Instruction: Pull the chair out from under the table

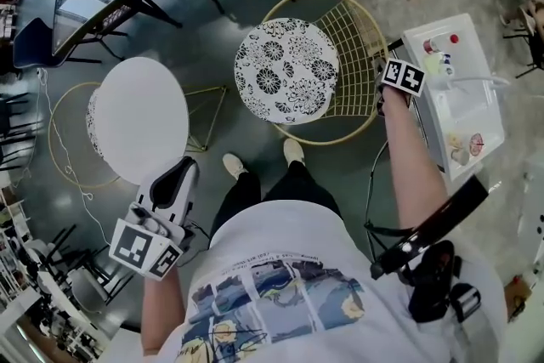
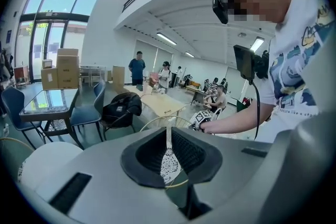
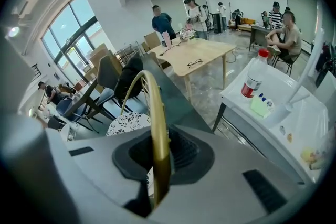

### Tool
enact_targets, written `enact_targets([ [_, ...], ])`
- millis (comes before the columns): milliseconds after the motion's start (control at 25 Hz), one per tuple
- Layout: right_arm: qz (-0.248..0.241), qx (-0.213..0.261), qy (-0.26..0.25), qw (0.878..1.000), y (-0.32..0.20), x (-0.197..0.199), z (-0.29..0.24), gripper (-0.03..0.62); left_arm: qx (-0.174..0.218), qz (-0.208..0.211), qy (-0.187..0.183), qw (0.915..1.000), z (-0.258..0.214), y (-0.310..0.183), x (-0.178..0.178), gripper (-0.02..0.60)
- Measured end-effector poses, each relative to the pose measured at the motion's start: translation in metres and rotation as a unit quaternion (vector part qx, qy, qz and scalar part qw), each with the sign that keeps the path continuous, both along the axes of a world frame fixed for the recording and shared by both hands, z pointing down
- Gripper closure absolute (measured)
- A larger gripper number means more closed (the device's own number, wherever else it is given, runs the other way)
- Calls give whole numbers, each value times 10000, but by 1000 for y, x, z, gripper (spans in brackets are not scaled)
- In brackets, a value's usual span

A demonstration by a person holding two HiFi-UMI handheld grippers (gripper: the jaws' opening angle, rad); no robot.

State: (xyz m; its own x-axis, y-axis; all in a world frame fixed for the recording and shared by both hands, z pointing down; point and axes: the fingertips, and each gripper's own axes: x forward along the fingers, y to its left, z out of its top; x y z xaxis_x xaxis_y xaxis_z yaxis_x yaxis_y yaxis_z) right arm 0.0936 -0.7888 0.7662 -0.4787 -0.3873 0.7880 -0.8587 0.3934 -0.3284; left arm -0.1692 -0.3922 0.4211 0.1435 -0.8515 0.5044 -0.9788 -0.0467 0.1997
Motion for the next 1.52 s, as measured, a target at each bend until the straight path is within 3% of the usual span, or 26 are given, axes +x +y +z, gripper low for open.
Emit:
enact_targets([
  [120,49,8,78,10000,27,-63,-9,556,-3,-8,70,10000,-5,34,-80,569],
  [200,126,-5,104,9999,28,-69,-11,554,-22,-5,103,9999,-5,39,-98,569],
  [440,143,-15,191,9997,22,-61,-7,554,-74,-55,142,9999,0,49,-113,569],
  [560,-72,54,170,9998,23,-61,-5,554,-47,-103,185,9998,0,56,-116,569],
  [680,-324,294,207,9988,26,-60,-10,553,-16,-136,213,9997,4,66,-116,569],
  [840,-678,674,677,9931,43,-54,-31,520,110,-56,211,9997,-3,83,-116,569],
  [1000,-730,1078,932,9871,76,-39,-64,500,337,45,201,9992,-11,112,-114,569],
  [1200,-993,1461,874,9804,162,-53,-113,502,771,214,436,9958,-22,170,-115,569],
  [1520,-2288,1799,-50,9567,402,-159,-213,579,1261,724,628,9874,-43,289,-119,569],
])
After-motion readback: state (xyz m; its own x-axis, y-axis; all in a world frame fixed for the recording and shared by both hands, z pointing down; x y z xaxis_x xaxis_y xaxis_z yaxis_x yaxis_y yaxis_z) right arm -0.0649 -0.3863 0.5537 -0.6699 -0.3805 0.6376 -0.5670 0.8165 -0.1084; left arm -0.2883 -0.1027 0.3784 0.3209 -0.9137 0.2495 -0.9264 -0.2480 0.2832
